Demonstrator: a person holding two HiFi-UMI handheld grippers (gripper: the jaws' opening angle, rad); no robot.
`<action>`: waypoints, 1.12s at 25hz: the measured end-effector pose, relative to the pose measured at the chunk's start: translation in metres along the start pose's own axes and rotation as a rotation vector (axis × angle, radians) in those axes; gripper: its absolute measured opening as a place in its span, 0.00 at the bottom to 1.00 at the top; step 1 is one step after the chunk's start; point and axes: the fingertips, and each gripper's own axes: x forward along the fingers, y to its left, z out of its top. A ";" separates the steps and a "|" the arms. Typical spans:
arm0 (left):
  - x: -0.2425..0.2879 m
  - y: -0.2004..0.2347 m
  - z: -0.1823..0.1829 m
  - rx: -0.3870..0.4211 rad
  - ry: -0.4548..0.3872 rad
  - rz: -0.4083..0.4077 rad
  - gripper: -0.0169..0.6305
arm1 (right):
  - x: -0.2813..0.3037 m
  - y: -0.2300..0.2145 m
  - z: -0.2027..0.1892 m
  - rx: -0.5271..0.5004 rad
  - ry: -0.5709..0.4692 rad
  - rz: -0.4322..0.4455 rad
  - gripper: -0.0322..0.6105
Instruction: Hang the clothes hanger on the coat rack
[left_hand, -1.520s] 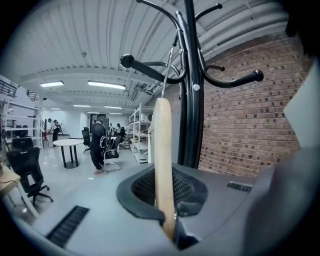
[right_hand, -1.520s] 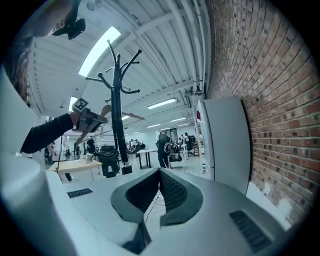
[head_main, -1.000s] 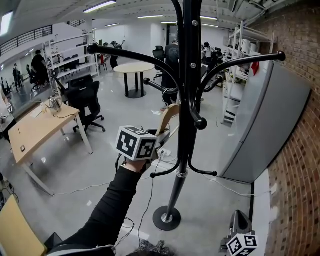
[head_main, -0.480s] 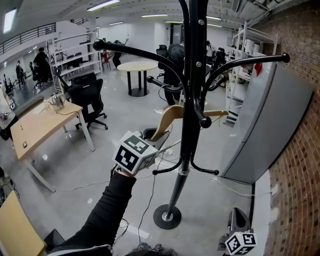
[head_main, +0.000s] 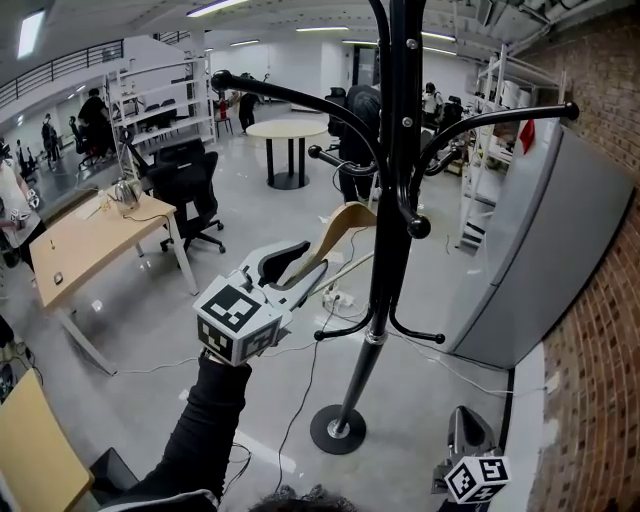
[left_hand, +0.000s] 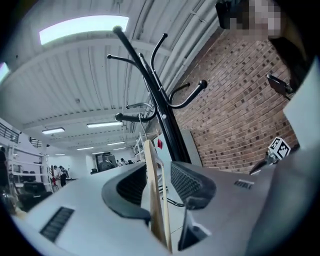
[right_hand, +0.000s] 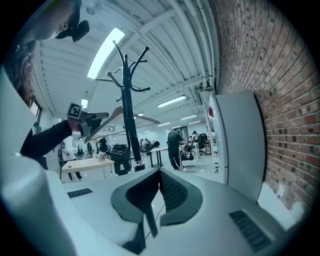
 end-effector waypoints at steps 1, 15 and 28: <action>-0.008 -0.001 0.002 0.004 -0.009 0.011 0.24 | 0.002 0.004 0.001 -0.004 -0.003 0.014 0.06; -0.088 -0.072 0.013 -0.209 -0.084 -0.056 0.24 | 0.029 0.068 0.039 -0.089 -0.052 0.198 0.06; -0.157 -0.075 -0.047 -0.252 0.004 0.163 0.07 | 0.016 0.098 0.035 -0.095 -0.055 0.288 0.06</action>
